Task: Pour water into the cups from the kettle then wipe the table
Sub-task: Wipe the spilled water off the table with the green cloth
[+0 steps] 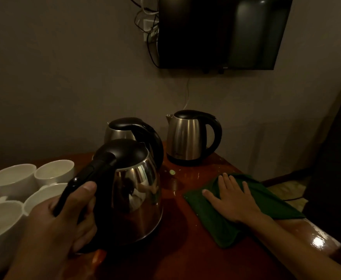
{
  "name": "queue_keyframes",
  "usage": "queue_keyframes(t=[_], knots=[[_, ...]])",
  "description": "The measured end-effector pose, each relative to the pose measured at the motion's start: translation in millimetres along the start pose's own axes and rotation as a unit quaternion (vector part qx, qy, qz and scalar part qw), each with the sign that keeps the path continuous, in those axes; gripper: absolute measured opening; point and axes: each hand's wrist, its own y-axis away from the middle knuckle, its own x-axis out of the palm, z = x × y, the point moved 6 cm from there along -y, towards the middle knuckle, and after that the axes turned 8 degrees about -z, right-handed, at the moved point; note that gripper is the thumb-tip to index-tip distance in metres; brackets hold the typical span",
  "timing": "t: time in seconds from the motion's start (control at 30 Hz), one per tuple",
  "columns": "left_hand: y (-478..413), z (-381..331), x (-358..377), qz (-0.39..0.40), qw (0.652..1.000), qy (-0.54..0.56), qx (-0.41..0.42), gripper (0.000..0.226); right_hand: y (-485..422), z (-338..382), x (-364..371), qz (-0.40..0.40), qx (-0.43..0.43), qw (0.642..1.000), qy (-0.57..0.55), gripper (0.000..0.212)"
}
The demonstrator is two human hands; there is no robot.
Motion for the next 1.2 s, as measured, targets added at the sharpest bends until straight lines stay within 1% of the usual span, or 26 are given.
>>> queue_keyframes(t=[0.03,0.07,0.1,0.13,0.17,0.2,0.27,0.3,0.37,0.4,0.43,0.47,0.5,0.57,0.6,0.67,0.7,0.73,0.77,0.8,0.87,0.93,1.0,1.1,1.17,1.2], knots=[[5.5,-15.3,4.7,-0.024,0.999,-0.01,0.019,0.058,1.8,-0.5,0.5,0.001,-0.004,1.0,0.002,0.098],[11.0,-27.5,10.0,-0.022,0.999,-0.019,0.02,0.061,4.4,-1.2,1.0,0.0,-0.005,1.0,0.003,0.096],[15.7,-35.7,14.5,0.002,1.0,-0.019,0.01,0.067,7.3,-1.6,0.8,-0.002,-0.006,1.0,0.002,0.096],[22.2,-45.6,16.9,0.009,0.999,-0.043,0.0,0.075,10.6,-1.5,0.3,-0.003,-0.005,1.0,0.0,0.097],[26.0,-52.4,14.3,0.005,0.997,-0.076,0.018,0.08,14.0,-0.9,-0.7,-0.004,-0.006,1.0,-0.002,0.1],[26.4,-61.1,7.1,-0.005,0.991,-0.129,0.043,0.08,17.2,-0.3,-1.3,-0.003,-0.005,1.0,-0.004,0.106],[26.6,-88.6,-7.2,-0.055,0.967,-0.224,0.112,0.069,21.5,0.2,-3.0,0.001,-0.001,1.0,-0.007,0.115],[22.2,-107.1,-16.2,-0.089,0.948,-0.256,0.164,0.065,22.3,0.2,-3.5,0.003,0.001,1.0,-0.009,0.114],[3.6,-145.9,-18.4,-0.11,0.91,-0.29,0.274,0.051,23.8,1.5,-4.7,0.006,0.002,1.0,-0.007,0.109],[-11.8,-165.3,-8.2,-0.086,0.895,-0.294,0.324,0.035,24.4,2.0,-5.9,0.005,0.002,1.0,-0.007,0.111],[-30.9,-180.7,9.0,-0.036,0.88,-0.308,0.361,0.014,24.4,2.1,-6.9,0.005,0.002,1.0,-0.007,0.116],[-49.2,-195.0,33.0,0.024,0.851,-0.347,0.393,0.01,24.2,1.3,-6.6,0.007,0.002,1.0,-0.007,0.121],[-67.8,-200.3,59.6,0.097,0.816,-0.393,0.414,0.027,23.8,0.7,-6.6,0.012,0.002,1.0,-0.005,0.127],[-105.4,-189.3,105.2,0.228,0.742,-0.5,0.384,0.044,23.5,0.3,-5.0,0.02,-0.002,1.0,0.001,0.138],[-124.5,-175.8,121.2,0.273,0.7,-0.551,0.363,0.053,23.9,0.4,-5.1,0.021,-0.002,1.0,0.002,0.139],[-151.8,-144.0,147.0,0.334,0.613,-0.637,0.327,0.064,25.2,0.8,-7.1,0.017,0.007,1.0,-0.009,0.13],[-160.4,-129.1,154.8,0.351,0.581,-0.667,0.306,0.064,25.2,2.0,-8.4,0.016,0.01,1.0,-0.012,0.127],[-164.3,-117.3,162.6,0.367,0.563,-0.68,0.293,0.061,25.4,3.8,-9.4,0.017,0.012,1.0,-0.011,0.126],[-168.9,-106.7,169.2,0.379,0.562,-0.677,0.287,0.055,24.7,5.2,-9.8,0.02,0.014,1.0,-0.005,0.127],[-172.6,-99.1,173.6,0.388,0.57,-0.663,0.291,0.049,22.6,5.4,-8.9,0.022,0.017,1.0,-0.001,0.127],[-176.6,-88.7,178.1,0.386,0.572,-0.65,0.319,0.043,18.6,4.9,-6.7,0.027,0.019,0.999,-0.004,0.12],[-177.0,-82.5,181.1,0.379,0.568,-0.633,0.365,0.048,15.9,3.8,-4.8,0.031,0.016,0.999,-0.004,0.102],[-174.7,-79.8,184.6,0.363,0.56,-0.633,0.392,0.051,14.9,2.9,-2.9,0.031,0.011,0.999,0.0,0.094],[-174.4,-78.5,185.3,0.322,0.501,-0.691,0.41,0.056,13.1,2.2,-0.2,0.017,0.006,1.0,-0.001,0.094],[-173.6,-79.0,186.2,0.326,0.473,-0.696,0.431,0.059,13.4,2.0,0.8,0.009,0.005,1.0,-0.007,0.094],[-172.8,-78.9,187.0,0.336,0.461,-0.693,0.441,0.055,13.7,1.9,0.6,0.005,0.004,1.0,-0.009,0.094]])
